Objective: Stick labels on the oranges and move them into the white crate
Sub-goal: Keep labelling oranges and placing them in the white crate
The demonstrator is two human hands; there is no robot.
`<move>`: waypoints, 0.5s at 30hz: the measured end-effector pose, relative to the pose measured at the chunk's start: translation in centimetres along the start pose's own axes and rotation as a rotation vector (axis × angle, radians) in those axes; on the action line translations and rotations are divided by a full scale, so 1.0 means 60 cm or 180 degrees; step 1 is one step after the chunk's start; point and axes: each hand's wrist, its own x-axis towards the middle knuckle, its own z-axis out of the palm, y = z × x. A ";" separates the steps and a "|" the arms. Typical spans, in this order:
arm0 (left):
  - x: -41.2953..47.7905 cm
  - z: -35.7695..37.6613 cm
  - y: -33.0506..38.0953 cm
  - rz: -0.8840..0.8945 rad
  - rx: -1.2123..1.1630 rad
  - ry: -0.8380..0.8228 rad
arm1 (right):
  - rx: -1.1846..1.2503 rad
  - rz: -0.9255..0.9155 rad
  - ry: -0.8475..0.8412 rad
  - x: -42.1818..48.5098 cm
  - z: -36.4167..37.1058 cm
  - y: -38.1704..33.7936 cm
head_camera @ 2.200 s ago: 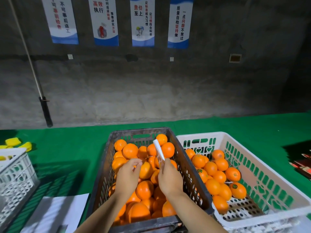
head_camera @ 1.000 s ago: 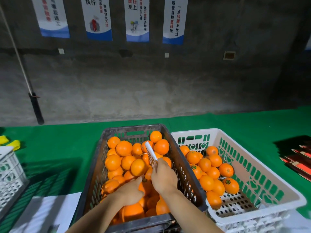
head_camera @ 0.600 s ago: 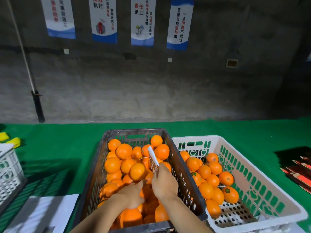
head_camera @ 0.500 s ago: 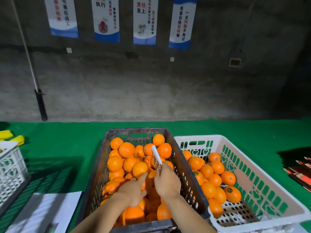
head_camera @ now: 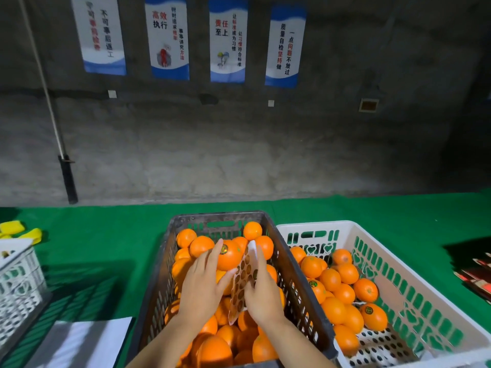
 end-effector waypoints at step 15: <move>-0.006 0.008 -0.010 0.0234 0.0018 -0.0364 | 0.1969 0.0176 -0.0712 -0.009 -0.008 -0.040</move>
